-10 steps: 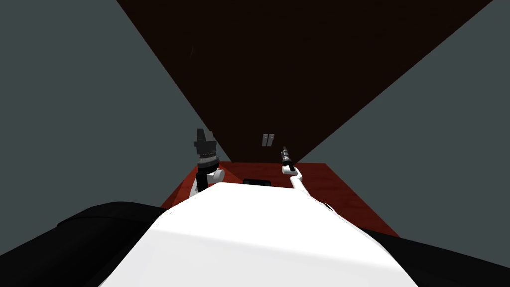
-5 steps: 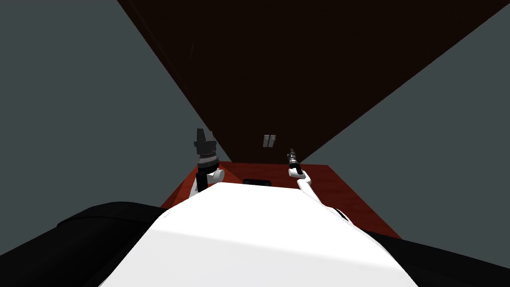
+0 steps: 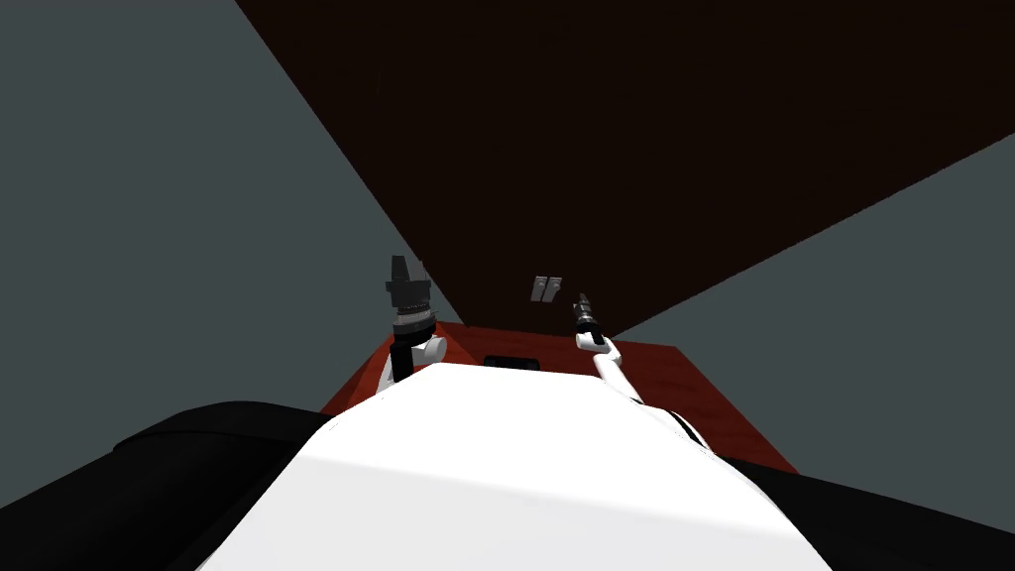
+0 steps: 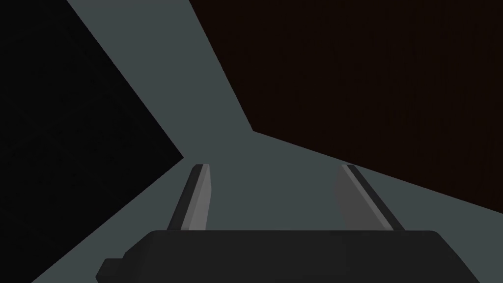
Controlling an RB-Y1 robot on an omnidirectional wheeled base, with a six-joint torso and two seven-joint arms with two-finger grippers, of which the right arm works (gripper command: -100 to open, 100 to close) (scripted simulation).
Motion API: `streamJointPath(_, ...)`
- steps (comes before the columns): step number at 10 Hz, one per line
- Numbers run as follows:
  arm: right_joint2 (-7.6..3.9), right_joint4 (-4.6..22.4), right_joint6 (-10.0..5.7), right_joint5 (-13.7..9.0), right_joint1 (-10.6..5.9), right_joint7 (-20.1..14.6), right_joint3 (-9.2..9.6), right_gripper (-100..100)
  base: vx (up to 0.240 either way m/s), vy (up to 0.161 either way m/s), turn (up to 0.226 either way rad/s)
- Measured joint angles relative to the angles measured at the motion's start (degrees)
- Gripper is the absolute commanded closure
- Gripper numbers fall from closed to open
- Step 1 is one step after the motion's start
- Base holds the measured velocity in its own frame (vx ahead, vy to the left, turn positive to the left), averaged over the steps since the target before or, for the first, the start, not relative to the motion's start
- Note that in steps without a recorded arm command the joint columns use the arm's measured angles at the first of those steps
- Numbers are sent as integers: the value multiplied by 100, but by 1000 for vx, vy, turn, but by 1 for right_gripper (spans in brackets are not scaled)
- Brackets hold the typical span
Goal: Pull the door open
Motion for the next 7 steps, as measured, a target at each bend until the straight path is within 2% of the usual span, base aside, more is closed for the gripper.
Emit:
streamJointPath(1, 8, 38, -40, -1, -62, -34, 57, -100, 200, 63, 160)
streamJointPath(2, 47, -56, -40, 4, -66, -54, 116, -100, 183, 108, 207)
streamJointPath(3, 88, -154, 4, 11, -110, -66, 178, -100, 82, 53, 41)
streamJointPath(4, 95, -166, 15, 12, -121, -68, 188, 100, -9, -7, -39)
streamJointPath(7, 94, -160, 2, 13, -123, -65, 186, 100, -24, -14, 9)
